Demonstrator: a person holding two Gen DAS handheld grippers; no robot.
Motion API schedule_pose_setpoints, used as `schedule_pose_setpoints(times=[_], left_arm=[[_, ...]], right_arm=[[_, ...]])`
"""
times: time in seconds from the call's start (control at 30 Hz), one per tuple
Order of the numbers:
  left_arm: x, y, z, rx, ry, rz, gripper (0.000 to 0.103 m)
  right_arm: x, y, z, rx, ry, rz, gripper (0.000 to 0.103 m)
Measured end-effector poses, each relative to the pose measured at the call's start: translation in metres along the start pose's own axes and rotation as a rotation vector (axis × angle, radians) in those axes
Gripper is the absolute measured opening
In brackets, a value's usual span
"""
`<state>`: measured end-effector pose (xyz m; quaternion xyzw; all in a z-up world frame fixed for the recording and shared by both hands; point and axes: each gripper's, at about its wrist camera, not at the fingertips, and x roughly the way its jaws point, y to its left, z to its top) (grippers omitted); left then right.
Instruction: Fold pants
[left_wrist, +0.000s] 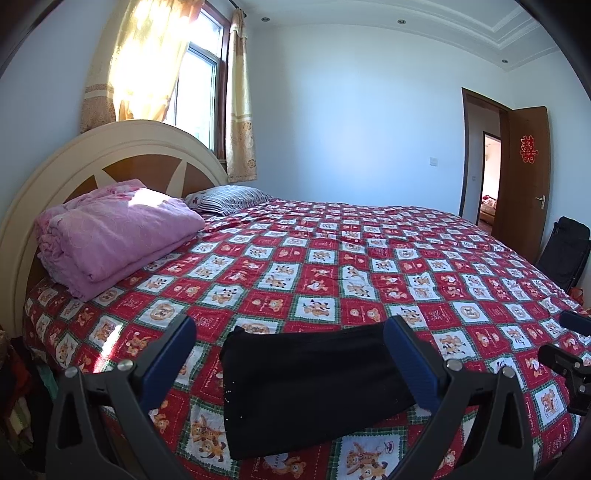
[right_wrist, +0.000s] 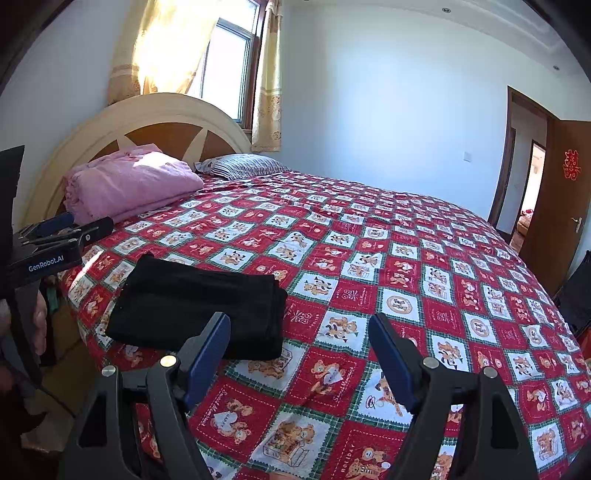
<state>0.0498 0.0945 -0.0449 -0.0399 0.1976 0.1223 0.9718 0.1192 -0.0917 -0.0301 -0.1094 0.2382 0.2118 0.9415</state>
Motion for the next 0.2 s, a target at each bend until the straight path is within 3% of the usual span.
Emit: schedule_pose_setpoints(times=[0.2], left_arm=[[0.0013,-0.0050,-0.0028,0.028,0.001,-0.003,0.103]], right_arm=[[0.0018,0.0013,-0.0011,-0.002,0.004,-0.004,0.078]])
